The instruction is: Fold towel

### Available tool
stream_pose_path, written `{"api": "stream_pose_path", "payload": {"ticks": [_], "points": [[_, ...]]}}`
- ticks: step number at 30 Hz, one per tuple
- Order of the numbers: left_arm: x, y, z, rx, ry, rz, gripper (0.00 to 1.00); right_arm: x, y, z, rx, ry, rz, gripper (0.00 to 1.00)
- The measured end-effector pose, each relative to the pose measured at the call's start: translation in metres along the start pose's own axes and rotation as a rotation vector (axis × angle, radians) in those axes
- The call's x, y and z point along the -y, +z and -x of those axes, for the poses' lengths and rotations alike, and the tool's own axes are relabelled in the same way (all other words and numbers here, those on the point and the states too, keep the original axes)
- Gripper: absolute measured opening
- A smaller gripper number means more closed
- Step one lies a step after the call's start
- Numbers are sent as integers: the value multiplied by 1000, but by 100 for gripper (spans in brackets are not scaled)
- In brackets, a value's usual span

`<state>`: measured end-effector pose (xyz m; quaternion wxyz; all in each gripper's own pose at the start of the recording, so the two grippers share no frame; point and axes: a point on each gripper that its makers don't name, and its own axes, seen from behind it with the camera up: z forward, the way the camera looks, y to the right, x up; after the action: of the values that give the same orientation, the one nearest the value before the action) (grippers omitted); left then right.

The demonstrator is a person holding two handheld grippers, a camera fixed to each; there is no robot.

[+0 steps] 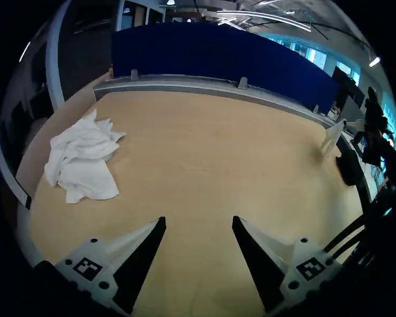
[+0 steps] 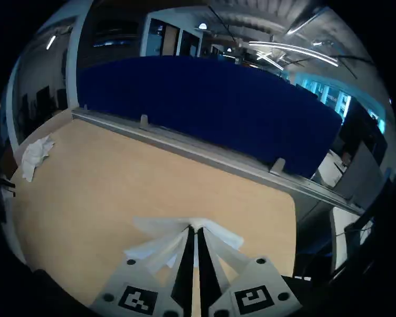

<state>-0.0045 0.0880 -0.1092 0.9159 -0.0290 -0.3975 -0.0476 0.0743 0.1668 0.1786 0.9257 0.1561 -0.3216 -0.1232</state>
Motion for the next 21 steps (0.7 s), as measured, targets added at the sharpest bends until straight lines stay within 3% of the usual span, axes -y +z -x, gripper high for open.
{"api": "stream_pose_path", "payload": {"ticks": [14,21], "points": [[1,-1,-2,0,-8,-18,93,-5,27,-11,2,5,5,4],[-2,2,-3,0,-7,-19,94,-9,30,11,33,24,2,4]]}}
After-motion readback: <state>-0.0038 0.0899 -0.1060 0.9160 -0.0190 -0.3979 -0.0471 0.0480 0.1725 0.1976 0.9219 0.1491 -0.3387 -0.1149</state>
